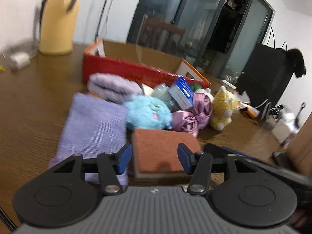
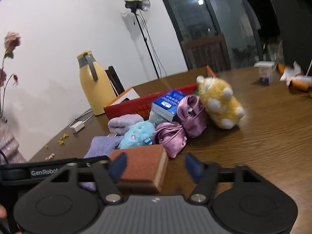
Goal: Organize soft objects
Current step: 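Reach the left tool to the brown sponge block and close on it, then carry the sponge block with the left tool and release it in the box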
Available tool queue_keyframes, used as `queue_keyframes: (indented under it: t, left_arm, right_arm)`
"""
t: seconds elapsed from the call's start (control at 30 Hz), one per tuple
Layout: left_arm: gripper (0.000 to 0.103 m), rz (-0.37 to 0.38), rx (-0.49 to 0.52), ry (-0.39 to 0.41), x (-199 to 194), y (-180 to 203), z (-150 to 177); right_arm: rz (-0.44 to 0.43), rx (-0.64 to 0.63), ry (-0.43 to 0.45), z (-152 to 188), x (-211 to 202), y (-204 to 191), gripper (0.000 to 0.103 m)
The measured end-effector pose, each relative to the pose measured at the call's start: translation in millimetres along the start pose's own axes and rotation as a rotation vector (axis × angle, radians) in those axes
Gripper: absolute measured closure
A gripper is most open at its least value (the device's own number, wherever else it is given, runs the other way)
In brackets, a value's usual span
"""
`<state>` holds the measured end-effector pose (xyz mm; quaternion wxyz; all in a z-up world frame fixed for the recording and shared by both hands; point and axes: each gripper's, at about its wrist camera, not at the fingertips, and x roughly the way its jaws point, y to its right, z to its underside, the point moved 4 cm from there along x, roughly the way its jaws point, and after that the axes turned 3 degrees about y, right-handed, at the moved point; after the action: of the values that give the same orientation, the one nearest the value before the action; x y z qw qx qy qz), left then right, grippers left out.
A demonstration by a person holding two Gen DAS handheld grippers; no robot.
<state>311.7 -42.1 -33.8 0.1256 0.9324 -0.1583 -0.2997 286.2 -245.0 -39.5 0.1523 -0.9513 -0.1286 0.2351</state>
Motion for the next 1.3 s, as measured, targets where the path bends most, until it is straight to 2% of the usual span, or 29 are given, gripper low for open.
queue_keyframes:
  t: [0.07,0.1,0.2,0.33,0.5,0.6,0.73,0.97,1.1,1.17,1.3]
  left_arm:
    - [0.052,0.010,-0.028,-0.027,7,-1,0]
    - [0.059,0.001,-0.034,-0.035,9,-1,0]
    - [0.066,-0.015,-0.029,-0.046,7,1,2]
    - [0.066,-0.012,-0.073,-0.071,-16,7,14]
    - [0.066,0.018,-0.096,-0.067,-54,22,42]
    - [0.066,0.035,-0.111,-0.083,-63,25,58]
    - [0.066,0.020,-0.092,-0.061,-74,29,68]
    - [0.050,-0.016,-0.114,-0.024,-75,18,63]
    - [0.051,0.007,-0.108,-0.042,-70,17,64]
    - [0.059,0.036,-0.092,-0.072,-66,19,68]
    - [0.060,0.081,-0.087,-0.050,-62,21,68]
  right_arm:
    - [0.016,0.010,-0.031,-1,15,4,0.066]
    - [0.004,0.029,-0.050,-1,20,6,0.070]
    - [-0.059,0.112,-0.078,1,27,13,0.080]
    - [-0.062,0.119,-0.079,9,6,8,0.080]
    - [-0.062,0.091,-0.069,27,-49,1,0.080]
    - [-0.047,0.108,-0.080,41,-67,4,0.080]
    - [-0.052,0.135,-0.068,55,-84,4,0.078]
    - [-0.047,0.140,-0.035,54,-95,6,0.077]
    - [-0.057,0.141,-0.046,55,-90,6,0.077]
    - [-0.077,0.137,-0.047,57,-88,5,0.076]
    - [-0.087,0.125,-0.057,56,-84,6,0.076]
